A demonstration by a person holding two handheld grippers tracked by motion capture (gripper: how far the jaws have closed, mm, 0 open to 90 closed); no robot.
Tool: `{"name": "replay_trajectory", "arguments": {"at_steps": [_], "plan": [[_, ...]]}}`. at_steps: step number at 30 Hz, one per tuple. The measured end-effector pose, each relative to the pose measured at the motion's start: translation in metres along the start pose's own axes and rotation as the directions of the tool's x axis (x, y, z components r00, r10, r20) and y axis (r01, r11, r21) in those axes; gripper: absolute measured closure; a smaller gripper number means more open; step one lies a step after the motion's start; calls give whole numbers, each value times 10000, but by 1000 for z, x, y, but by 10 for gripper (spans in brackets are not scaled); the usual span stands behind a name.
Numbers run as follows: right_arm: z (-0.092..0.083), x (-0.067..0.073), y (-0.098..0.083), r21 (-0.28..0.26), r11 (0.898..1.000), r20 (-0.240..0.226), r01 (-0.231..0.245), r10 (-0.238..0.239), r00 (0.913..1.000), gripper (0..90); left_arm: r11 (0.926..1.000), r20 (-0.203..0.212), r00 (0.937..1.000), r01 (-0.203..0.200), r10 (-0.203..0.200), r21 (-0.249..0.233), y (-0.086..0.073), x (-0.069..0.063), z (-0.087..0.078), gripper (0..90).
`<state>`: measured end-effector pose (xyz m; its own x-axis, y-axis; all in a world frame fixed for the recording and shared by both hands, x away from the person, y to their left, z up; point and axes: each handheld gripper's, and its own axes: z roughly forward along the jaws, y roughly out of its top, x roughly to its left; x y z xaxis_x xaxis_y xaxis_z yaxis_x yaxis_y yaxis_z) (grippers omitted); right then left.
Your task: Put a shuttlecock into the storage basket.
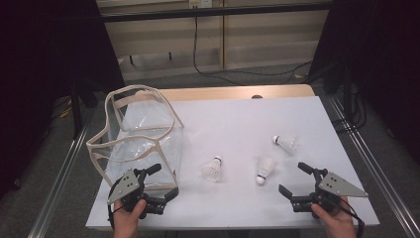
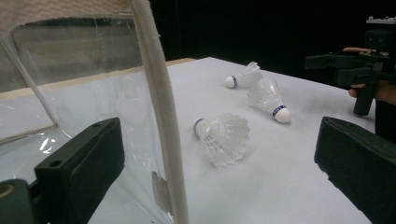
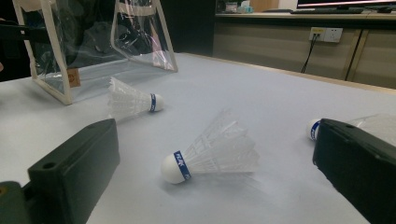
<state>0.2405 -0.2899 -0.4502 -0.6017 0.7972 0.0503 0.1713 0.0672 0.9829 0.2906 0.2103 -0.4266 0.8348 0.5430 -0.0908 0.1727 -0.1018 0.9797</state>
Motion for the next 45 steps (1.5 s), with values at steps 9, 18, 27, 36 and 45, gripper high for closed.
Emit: {"name": "replay_trajectory", "arguments": {"at_steps": [9, 18, 27, 36, 45], "plan": [[0, 0, 0, -20, 10000, -19, -4, 4, 10000, 4, 9999, 162, 9998, -66, 64, 103, 0, -3, 3, 17], [0, 0, 0, 3, 10000, -49, 36, -36, 10000, 4, 9999, 300, 9995, -36, 32, 115, 0, -5, 2, 20], [1, 1, 0, 26, 10000, -40, 19, -18, 10000, 4, 9997, 607, 9981, -76, 62, 225, 0, -9, 7, 20], [1, 0, 0, 6, 10000, -50, 60, -60, 10000, 4, 9998, 705, 9975, 1, -15, 202, 0, -10, 7, 21], [1, 1, 0, 15, 10000, -38, 9, -9, 10000, 4, 9995, 959, 9954, -55, 26, 305, -1, -13, 9, 22]]}}
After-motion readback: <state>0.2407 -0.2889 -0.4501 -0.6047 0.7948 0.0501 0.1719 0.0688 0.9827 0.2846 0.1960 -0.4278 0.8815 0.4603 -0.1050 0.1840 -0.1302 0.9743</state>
